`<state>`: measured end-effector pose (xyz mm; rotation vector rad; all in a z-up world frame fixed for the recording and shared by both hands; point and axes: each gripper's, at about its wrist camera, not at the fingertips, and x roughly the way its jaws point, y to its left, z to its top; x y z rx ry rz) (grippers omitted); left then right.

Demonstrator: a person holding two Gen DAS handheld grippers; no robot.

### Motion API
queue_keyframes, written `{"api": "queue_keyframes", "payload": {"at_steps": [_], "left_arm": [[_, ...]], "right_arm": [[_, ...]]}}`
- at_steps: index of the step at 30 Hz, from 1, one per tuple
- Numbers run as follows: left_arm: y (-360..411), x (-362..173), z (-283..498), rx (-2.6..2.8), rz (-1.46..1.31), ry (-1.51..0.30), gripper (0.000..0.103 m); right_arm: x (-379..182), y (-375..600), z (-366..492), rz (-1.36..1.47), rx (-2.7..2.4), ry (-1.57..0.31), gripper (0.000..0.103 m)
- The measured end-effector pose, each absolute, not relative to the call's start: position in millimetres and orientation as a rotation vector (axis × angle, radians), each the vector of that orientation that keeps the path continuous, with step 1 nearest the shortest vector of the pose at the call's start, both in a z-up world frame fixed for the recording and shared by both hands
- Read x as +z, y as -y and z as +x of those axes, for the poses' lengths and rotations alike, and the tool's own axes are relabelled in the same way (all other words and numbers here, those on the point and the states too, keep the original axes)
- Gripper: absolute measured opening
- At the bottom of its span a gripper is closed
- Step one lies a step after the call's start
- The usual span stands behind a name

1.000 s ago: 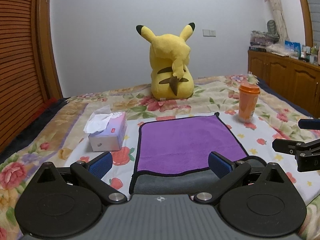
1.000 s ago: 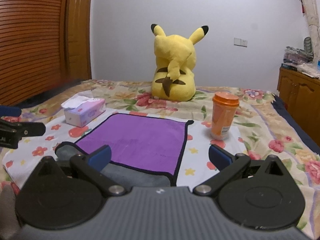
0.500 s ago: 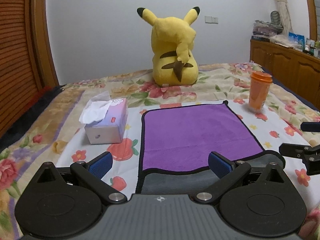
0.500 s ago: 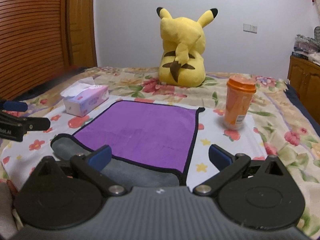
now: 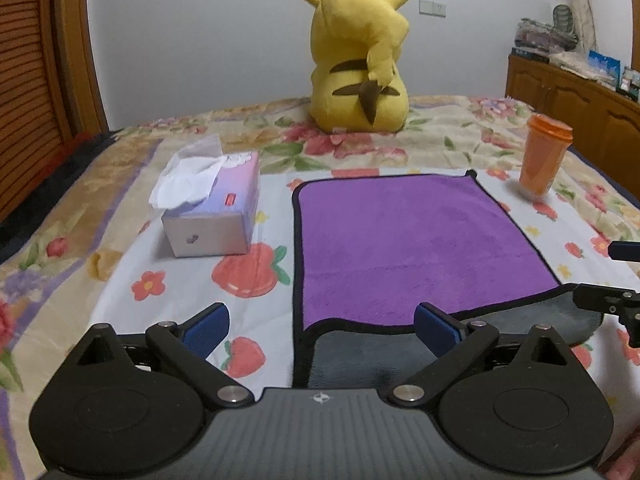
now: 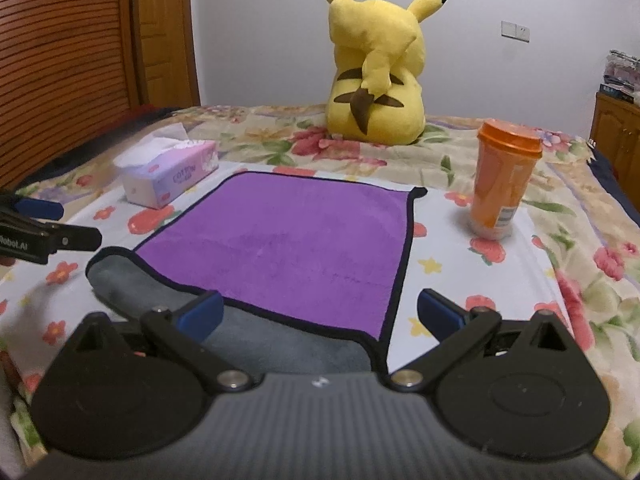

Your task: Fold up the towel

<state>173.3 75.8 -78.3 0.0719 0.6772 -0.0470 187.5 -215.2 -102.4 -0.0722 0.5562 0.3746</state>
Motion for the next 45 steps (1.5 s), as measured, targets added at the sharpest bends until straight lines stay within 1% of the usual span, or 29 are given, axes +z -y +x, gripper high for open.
{"api": "queue_keyframes", "payload": {"at_steps": [3,6,9,11,12,14,21,25,26,27,28,31,33,34,37,39,40,41,42,44,45], "left_arm": [[-82.2,-83.7,180.7,-0.048,0.057,-0.704,0.100],[-87.0,-89.5,187.4,-0.055,0.044,-0.733,0.095],[-89.3,-95.8,193.0,-0.066,0.035,-0.763,0.087],[-90.0,-99.7,195.7,-0.080,0.028,-0.780,0.078],[-90.1,-101.3,196.7,-0.087,0.025,-0.786,0.077],[-89.6,-104.5,198.4,-0.101,0.020,-0.799,0.070],[-84.1,-112.9,201.2,-0.120,0.041,-0.831,0.060],[-83.9,-114.9,201.1,-0.130,0.037,-0.847,0.052],[-83.8,-115.3,201.1,-0.131,0.036,-0.850,0.046],[-84.0,-115.9,201.3,-0.133,0.034,-0.853,0.045],[-83.3,-116.2,200.9,-0.133,0.033,-0.856,0.043],[-83.5,-117.0,200.9,-0.131,0.029,-0.862,0.042],[-83.7,-117.2,200.7,-0.133,0.025,-0.864,0.042],[-83.7,-117.2,200.8,-0.133,0.024,-0.864,0.040],[-83.8,-117.4,200.7,-0.133,0.023,-0.865,0.032],[-83.9,-117.4,200.8,-0.133,0.023,-0.863,0.028],[-83.7,-117.4,200.4,-0.132,0.023,-0.862,0.026],[-83.4,-117.4,200.3,-0.129,0.025,-0.860,0.025],[-83.1,-117.1,200.0,-0.125,0.027,-0.858,0.025],[-82.9,-116.7,199.8,-0.122,0.030,-0.856,0.024],[-83.1,-116.8,199.8,-0.121,0.031,-0.857,0.024]], "right_arm": [[-106.6,214.2,193.0,-0.076,0.374,-0.576,0.103],[-111.0,214.4,197.8,-0.080,0.370,-0.599,0.103],[-116.0,215.2,202.9,-0.081,0.366,-0.632,0.103],[-119.2,215.3,205.0,-0.078,0.367,-0.657,0.103],[-120.7,215.7,206.2,-0.073,0.370,-0.670,0.103],[-123.3,216.6,208.3,-0.062,0.373,-0.696,0.103],[-130.1,220.0,213.8,-0.019,0.389,-0.773,0.103],[-130.9,221.9,215.5,0.001,0.401,-0.795,0.102],[-130.9,222.5,215.8,0.007,0.406,-0.799,0.098],[-130.9,223.2,216.8,0.014,0.412,-0.805,0.088],[-131.3,223.6,217.5,0.020,0.418,-0.812,0.085],[-130.7,224.4,217.6,0.027,0.421,-0.816,0.082],[-129.2,225.6,218.1,0.036,0.425,-0.817,0.075],[-129.0,226.3,218.5,0.040,0.426,-0.818,0.073],[-128.3,228.7,220.2,0.046,0.424,-0.823,0.065],[-126.7,231.3,221.1,0.052,0.425,-0.817,0.052],[-126.3,231.6,221.8,0.052,0.423,-0.818,0.049],[-126.2,232.2,222.2,0.050,0.423,-0.819,0.044],[-126.6,232.9,222.6,0.050,0.424,-0.823,0.037],[-128.5,233.7,223.7,0.046,0.421,-0.834,0.029],[-129.3,233.9,224.0,0.043,0.422,-0.837,0.027]]}}
